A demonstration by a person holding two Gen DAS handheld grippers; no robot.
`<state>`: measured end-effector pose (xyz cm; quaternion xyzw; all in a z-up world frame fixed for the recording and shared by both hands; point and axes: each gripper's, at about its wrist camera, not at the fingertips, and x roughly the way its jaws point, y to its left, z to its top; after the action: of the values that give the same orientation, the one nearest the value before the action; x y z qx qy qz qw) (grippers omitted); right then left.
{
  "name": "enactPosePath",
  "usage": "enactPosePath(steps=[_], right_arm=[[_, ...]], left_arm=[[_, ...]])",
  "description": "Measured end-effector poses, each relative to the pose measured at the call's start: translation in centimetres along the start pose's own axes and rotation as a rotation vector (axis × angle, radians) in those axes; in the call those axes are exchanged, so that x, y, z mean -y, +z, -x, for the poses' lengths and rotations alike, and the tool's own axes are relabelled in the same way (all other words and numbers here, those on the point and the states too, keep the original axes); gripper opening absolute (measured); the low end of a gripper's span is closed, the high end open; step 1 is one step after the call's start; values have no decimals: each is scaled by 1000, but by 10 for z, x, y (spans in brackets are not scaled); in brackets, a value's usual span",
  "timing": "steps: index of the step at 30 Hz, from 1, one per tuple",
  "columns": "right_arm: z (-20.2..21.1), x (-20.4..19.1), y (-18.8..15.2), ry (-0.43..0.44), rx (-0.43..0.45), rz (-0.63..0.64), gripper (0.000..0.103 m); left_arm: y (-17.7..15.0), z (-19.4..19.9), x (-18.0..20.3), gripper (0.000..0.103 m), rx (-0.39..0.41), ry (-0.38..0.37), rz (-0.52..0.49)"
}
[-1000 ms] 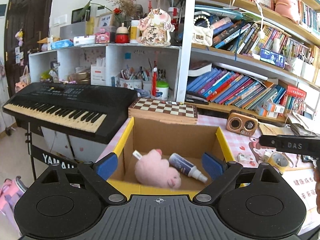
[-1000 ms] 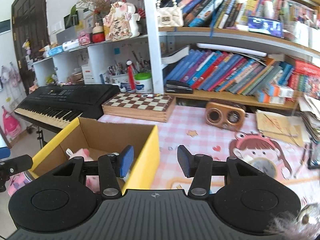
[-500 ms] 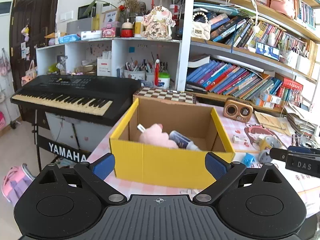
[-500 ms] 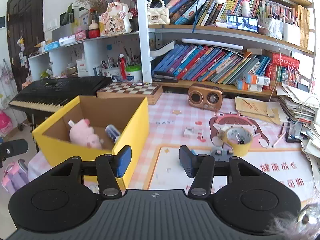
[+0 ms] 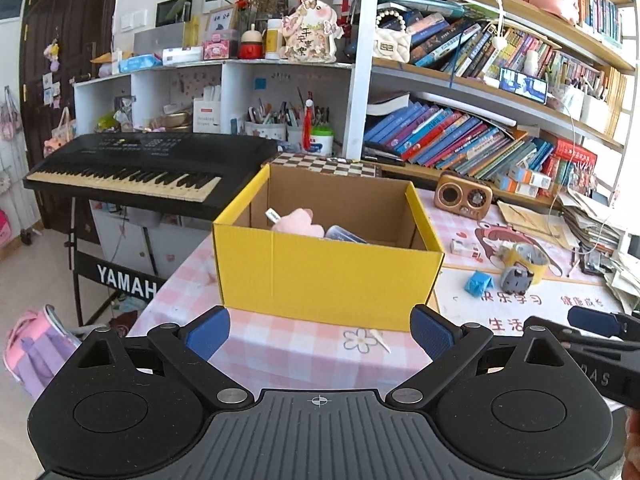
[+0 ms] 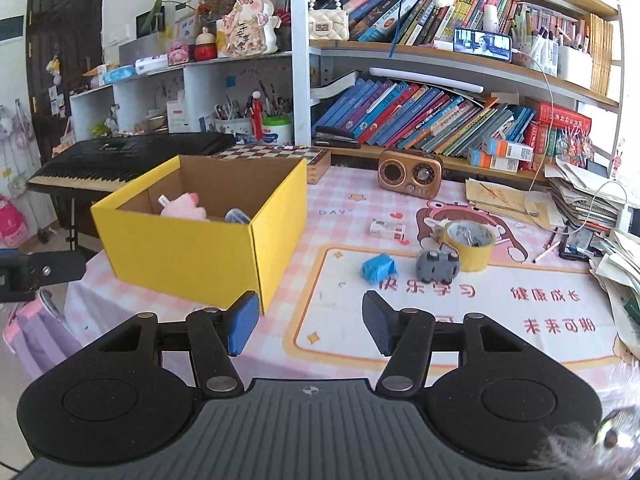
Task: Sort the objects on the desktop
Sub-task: 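Open both tools and withdraw them from the yellow box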
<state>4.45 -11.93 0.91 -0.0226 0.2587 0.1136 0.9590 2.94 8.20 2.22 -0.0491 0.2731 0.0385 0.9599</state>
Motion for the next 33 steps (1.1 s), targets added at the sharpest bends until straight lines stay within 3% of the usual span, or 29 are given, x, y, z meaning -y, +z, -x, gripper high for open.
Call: enactPosePath(steps=[18, 33], right_arm=[[14, -8, -23, -13, -56, 17, 65], [19, 5, -35, -57, -109, -18, 73]], left_arm=[[-29, 8, 13, 99, -61, 2, -13], [-38, 0, 27, 99, -128, -51, -43]])
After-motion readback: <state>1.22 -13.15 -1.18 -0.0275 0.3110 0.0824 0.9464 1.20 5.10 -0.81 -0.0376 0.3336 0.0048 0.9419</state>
